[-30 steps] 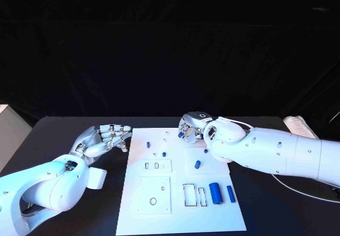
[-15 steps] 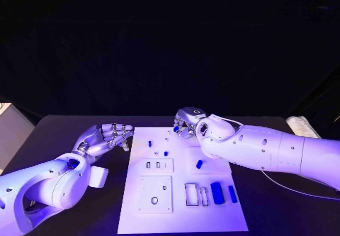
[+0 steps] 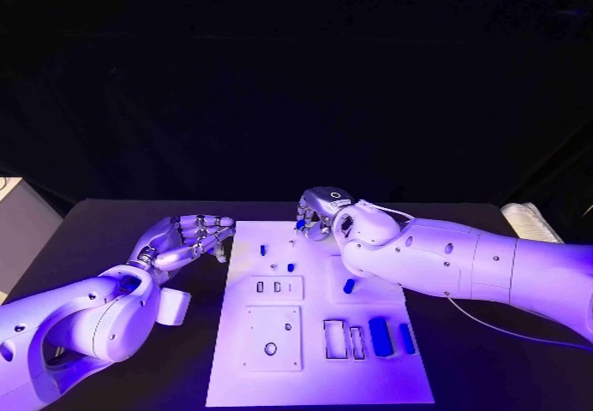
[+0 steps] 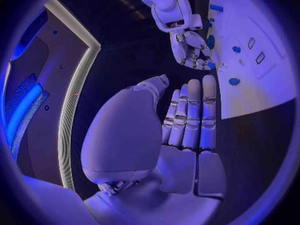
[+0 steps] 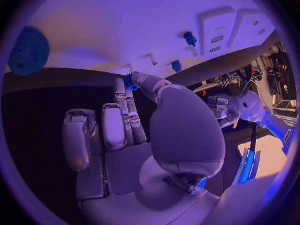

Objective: Assemble the parts on the task board

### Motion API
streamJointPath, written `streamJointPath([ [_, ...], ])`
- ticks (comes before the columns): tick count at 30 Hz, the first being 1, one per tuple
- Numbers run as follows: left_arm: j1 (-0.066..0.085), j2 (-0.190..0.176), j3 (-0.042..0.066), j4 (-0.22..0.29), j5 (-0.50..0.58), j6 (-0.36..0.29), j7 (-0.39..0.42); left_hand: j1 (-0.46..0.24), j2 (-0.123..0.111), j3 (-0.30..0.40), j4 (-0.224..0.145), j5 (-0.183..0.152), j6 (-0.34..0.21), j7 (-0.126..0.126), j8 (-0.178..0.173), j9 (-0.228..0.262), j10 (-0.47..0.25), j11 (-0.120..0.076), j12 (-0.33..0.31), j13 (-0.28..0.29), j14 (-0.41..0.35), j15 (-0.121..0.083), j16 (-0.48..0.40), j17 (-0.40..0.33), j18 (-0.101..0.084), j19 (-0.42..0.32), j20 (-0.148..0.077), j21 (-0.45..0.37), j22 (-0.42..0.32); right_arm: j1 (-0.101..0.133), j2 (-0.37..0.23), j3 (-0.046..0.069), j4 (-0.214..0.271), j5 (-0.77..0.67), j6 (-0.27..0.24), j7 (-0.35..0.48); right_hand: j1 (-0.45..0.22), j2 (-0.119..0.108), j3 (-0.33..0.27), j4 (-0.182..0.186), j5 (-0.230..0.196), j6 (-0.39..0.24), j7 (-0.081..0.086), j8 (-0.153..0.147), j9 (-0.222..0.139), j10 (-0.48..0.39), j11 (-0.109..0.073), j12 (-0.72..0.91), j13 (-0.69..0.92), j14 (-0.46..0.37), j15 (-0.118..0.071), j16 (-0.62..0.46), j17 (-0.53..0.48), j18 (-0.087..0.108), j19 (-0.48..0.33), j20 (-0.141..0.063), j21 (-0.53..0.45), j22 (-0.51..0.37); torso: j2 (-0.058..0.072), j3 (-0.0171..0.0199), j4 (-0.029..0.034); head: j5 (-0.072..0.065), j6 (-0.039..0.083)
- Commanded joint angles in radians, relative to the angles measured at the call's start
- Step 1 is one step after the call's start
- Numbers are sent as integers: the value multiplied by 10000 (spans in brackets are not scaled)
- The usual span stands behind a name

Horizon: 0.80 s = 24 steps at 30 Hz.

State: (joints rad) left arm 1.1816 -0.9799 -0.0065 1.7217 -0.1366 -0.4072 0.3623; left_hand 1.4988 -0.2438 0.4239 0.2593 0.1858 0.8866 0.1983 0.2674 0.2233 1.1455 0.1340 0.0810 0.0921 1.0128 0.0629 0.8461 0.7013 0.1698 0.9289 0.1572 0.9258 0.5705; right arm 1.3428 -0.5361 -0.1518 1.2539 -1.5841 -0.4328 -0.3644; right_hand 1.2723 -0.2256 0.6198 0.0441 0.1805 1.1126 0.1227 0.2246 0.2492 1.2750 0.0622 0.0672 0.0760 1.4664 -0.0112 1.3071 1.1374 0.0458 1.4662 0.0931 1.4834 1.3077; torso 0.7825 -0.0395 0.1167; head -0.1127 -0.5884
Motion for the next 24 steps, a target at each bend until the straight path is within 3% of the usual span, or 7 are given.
streamJointPath([
  [1,35,24,9,8,-33,195,27,55,21,48,-7,-41,-68,8,-38,9,-53,-1,-28,8,-73,15,42,10,130,-73,12,67,9,-9,67,3,-63,-179,-39,-106,-43,33,20,15,46,-1,-5,24,345,55,-12,-16,8,263,-64,39,-8,-159,369,-49,33,1343,3,-7,-8,-7,25],
  [24,74,26,9,17,-53,245,-16,48,21,57,-10,-47,-79,10,-41,14,-64,2,-27,10,-85,20,50,6,129,-91,17,88,23,-64,387,-14,-390,-313,262,-131,-52,33,37,17,76,-29,3,23,365,35,-6,-30,1,251,-60,20,-51,-151,350,-47,10,1310,24,-8,-1,96,-40],
])
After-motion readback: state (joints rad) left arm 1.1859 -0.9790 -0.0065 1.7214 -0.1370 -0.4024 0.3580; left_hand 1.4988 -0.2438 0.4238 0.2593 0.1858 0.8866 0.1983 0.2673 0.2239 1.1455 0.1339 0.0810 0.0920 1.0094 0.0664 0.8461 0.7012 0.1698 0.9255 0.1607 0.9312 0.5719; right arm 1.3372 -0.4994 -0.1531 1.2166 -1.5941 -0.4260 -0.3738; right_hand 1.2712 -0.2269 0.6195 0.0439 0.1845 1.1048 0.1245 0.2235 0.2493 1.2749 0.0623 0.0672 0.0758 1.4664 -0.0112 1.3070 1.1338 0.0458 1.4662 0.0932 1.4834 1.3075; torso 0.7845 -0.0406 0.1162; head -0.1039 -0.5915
